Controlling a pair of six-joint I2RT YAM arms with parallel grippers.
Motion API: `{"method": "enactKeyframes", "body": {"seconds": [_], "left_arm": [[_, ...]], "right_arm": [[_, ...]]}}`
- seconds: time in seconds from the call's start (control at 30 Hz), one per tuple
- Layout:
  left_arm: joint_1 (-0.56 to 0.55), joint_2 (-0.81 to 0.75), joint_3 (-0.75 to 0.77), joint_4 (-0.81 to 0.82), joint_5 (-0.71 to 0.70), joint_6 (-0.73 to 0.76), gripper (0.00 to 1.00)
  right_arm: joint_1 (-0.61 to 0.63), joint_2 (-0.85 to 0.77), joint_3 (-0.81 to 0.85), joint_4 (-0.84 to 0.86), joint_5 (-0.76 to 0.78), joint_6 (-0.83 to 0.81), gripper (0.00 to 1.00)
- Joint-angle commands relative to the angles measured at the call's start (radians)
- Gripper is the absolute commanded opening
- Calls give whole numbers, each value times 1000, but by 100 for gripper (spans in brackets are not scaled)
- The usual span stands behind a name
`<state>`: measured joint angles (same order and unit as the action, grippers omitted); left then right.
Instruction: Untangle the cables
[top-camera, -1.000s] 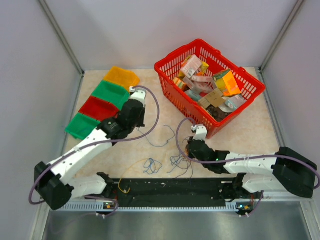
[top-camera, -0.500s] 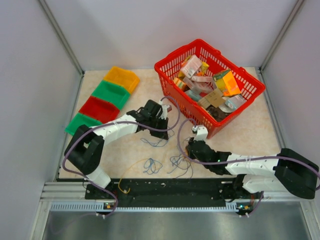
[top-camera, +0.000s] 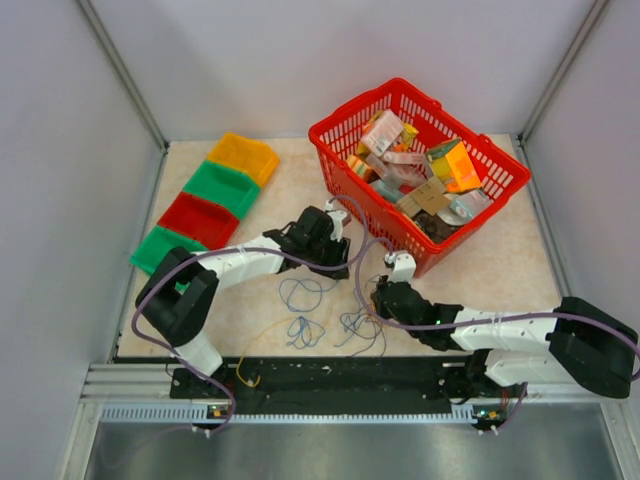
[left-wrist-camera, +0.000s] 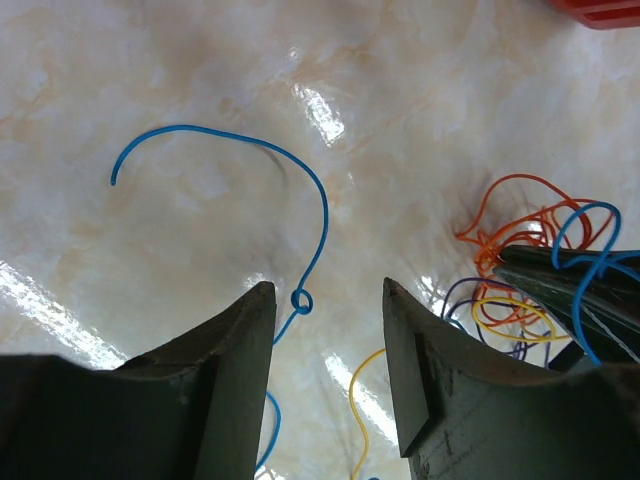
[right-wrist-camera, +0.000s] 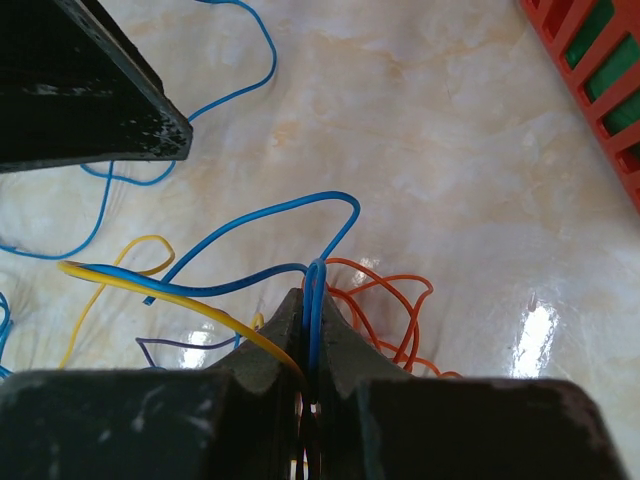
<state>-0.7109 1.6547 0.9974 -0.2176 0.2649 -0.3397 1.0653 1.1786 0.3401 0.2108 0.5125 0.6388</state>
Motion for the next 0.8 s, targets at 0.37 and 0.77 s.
{"method": "enactKeyframes", "body": {"seconds": [0.37, 0.77], "left_arm": [[-128, -85, -134, -2, -492, -177, 86], [-186, -18, -43, -123, -683, -329, 96]], "right_arm": [[-8, -1, -12, 55, -25, 6, 4], [-8, -19, -29, 53, -28, 18, 4]]}}
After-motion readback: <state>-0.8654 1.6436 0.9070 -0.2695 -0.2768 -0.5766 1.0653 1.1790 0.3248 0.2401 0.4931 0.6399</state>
